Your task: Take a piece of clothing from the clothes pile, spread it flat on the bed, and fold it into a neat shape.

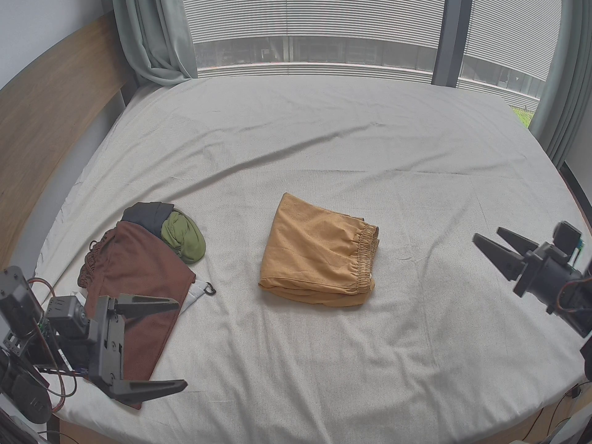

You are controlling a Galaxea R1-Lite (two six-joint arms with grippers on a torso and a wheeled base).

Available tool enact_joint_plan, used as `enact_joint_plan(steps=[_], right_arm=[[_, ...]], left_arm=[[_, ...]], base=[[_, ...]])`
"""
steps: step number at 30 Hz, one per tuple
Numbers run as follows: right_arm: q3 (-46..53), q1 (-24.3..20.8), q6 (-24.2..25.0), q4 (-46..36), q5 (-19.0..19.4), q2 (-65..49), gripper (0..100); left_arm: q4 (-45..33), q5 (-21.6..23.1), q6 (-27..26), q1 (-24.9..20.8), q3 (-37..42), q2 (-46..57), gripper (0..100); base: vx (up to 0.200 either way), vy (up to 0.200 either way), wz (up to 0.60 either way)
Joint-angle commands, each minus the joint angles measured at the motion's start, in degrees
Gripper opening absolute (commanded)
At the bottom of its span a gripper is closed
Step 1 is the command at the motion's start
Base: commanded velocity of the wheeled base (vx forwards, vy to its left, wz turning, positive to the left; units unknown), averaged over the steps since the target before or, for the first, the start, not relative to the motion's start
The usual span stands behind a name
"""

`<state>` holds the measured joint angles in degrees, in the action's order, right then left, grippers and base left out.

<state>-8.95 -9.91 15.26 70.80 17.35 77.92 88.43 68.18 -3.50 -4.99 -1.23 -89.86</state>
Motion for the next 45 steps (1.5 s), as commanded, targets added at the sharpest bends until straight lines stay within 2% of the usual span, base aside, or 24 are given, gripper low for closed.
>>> enact_joint_plan(steps=[1, 3, 8, 13, 14, 16, 17, 21, 23, 26, 28, 31, 32, 33, 34, 35, 37, 38, 39, 40, 42, 43, 44, 45], right_arm=[[7.45, 5.08, -0.41, -0.31, -0.03, -14.55, 100], [7.81, 5.34, -0.41, -0.49, -0.03, -15.43, 100], [8.86, 8.42, -0.41, -8.4, 0.23, -26.86, 100], [8.68, 8.59, -0.41, -28.18, 0.32, -48.92, 100], [8.68, 8.59, -0.41, -28.18, 0.32, -48.92, 100], [6.84, 9.03, -0.41, -42.15, 0.32, -61.57, 100], [5.96, 8.94, -0.41, -45.84, 0.32, -64.47, 100], [4.38, 9.03, -0.41, -52.7, 0.32, -69.92, 100], [3.59, 9.12, -0.41, -57.53, 0.32, -74.58, 100], [3.32, 9.38, -0.5, -59.2, 0.32, -76.78, 100], [4.55, 10.09, -1.38, -60.7, 0.32, -77.75, 100], [8.95, 10.09, -10.87, -64.04, -2.76, -77.92, 100], [8.68, 10.0, -13.94, -67.46, -9.09, -77.92, 100], [8.33, 10.0, -14.03, -68.87, -14.36, -77.92, 100], [8.33, 10.0, -14.38, -68.52, -18.31, -77.92, 100], [8.24, 10.0, -14.56, -68.78, -19.98, -77.92, 100], [8.16, 10.09, -14.12, -69.13, -21.65, -77.92, 100], [8.16, 10.17, -14.03, -69.13, -21.92, -77.92, 100], [8.16, 10.17, -13.5, -69.05, -22.62, -77.92, 100], [8.16, 10.17, -13.5, -69.05, -22.62, -77.92, 100], [8.07, 10.0, -10.25, -69.57, -22.53, -77.92, 100], [7.98, 10.09, -8.32, -69.84, -22.53, -77.92, 100], [7.98, 10.09, -8.32, -69.84, -22.53, -77.92, 100], [7.81, 10.17, -4.63, -70.1, -22.71, -77.92, 100]], left_arm=[[-0.19, 0.64, 3.06, 0.77, 1.23, 10.84, 100], [-0.19, 0.64, 3.32, 0.77, 1.23, 11.37, 100], [-1.51, 0.64, 4.29, 0.86, 1.23, 16.2, 100], [-11.26, 0.64, 4.47, 0.86, 1.23, 26.93, 100], [-11.26, 0.64, 4.47, 0.86, 1.23, 26.93, 100], [-21.02, 0.72, 4.47, 0.86, 1.23, 35.8, 100], [-23.83, 0.72, 4.47, 0.77, 1.23, 38.35, 100], [-30.69, 0.72, 4.47, 0.77, 1.23, 44.42, 100], [-38.86, 0.72, 5.52, 0.68, 1.23, 52.5, 100], [-45.45, 0.55, 10.79, 0.42, 1.14, 61.82, 100], [-48.88, 0.2, 18.09, 0.42, 1.14, 70.26, 100], [-52.04, -1.47, 30.31, 1.29, 0.53, 82.83, 100], [-51.87, -2.97, 34.52, 2.26, 1.14, 86.43, 100], [-51.78, -4.72, 35.84, 3.49, 0.88, 86.87, 100], [-52.31, -6.75, 36.19, 4.9, 1.23, 88.27, 100], [-53.19, -8.94, 36.11, 5.34, 1.23, 89.77, 100], [-55.12, -15.18, 34.7, 5.25, 1.23, 89.77, 100], [-55.47, -16.33, 34.35, 5.25, 1.23, 89.68, 100], [-57.67, -23.01, 31.18, 5.25, 1.23, 89.59, 100], [-57.67, -23.01, 31.18, 5.25, 1.23, 89.59, 100], [-66.02, -32.85, 22.75, 5.25, 1.23, 89.68, 100], [-68.66, -34.96, 19.67, 5.25, 1.23, 89.68, 100], [-68.66, -34.96, 19.67, 5.25, 1.23, 89.68, 100], [-76.21, -40.5, 10.88, 5.16, 1.23, 89.68, 100]], base=[[0.0, 0.0, 0.0], [0.0, 0.0, 0.0], [0.0, 0.0, 0.0], [0.0, 0.0, 0.0], [0.0, 0.0, 0.0], [0.0, 0.0, 0.0], [0.0, 0.0, 0.0], [0.0, 0.0, 0.0], [0.0, 0.0, 0.0], [0.0, 0.0, 0.0], [0.0, 0.0, 0.0], [0.0, 0.0, 0.0], [0.0, 0.0, 0.0], [0.0, 0.0, 0.0], [0.0, 0.0, 0.0], [0.0, 0.0, 0.0], [0.0, 0.0, 0.0], [0.0, 0.0, 0.0], [0.0, 0.0, 0.0], [0.0, 0.0, 0.0], [0.0, 0.0, 0.0], [0.0, 0.0, 0.0], [0.0, 0.0, 0.0], [0.0, 0.0, 0.0]])
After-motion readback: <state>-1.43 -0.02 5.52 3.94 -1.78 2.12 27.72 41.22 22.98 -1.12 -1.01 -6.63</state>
